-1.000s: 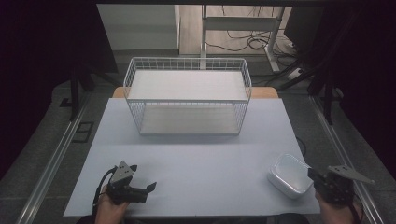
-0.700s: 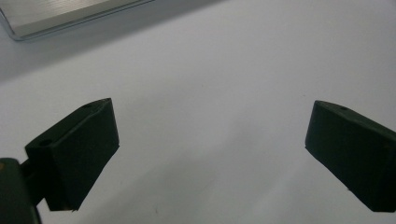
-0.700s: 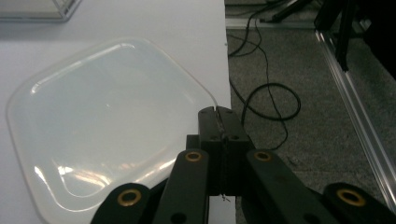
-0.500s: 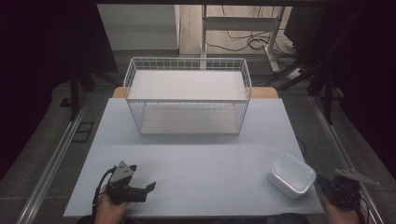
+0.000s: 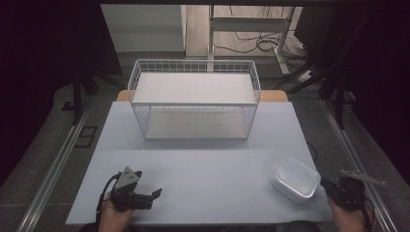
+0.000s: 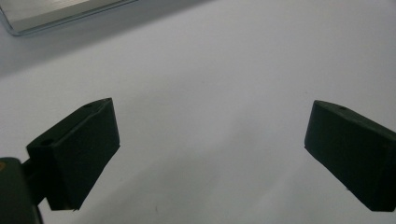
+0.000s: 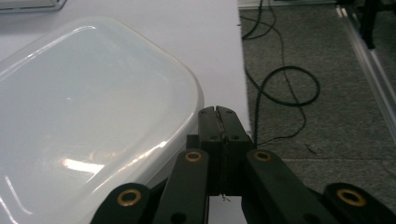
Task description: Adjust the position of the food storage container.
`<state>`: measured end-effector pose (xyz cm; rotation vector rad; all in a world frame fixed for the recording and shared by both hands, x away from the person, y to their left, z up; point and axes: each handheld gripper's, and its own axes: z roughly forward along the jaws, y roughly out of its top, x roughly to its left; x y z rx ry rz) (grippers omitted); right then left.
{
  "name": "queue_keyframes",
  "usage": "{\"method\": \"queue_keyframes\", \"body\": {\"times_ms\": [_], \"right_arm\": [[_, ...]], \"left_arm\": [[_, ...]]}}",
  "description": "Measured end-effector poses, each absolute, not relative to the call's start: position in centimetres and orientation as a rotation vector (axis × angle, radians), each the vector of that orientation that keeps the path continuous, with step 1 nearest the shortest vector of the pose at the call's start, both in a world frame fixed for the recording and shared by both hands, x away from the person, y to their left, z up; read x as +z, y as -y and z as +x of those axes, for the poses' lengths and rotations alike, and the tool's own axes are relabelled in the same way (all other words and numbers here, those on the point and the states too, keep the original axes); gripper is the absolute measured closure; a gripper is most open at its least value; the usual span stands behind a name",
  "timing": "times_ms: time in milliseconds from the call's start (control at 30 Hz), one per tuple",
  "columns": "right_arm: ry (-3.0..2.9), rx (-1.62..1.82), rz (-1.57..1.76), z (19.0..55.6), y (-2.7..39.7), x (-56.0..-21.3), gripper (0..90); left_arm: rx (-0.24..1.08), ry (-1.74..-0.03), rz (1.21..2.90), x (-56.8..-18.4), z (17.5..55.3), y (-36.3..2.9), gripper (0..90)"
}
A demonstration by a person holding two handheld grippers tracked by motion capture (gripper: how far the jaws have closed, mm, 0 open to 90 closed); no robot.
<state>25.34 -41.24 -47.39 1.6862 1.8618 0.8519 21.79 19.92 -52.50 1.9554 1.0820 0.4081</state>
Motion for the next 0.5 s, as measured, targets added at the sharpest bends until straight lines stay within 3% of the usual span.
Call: {"method": "queue_keyframes", "body": {"times_ms": [500], "right_arm": [[-2.046, 0.906, 1.628, 26.5, 37.0, -48.3, 88.7]], "left_arm": [[0.406, -1.084, 1.956, -52.5, 21.8, -19.9, 3.1]]}}
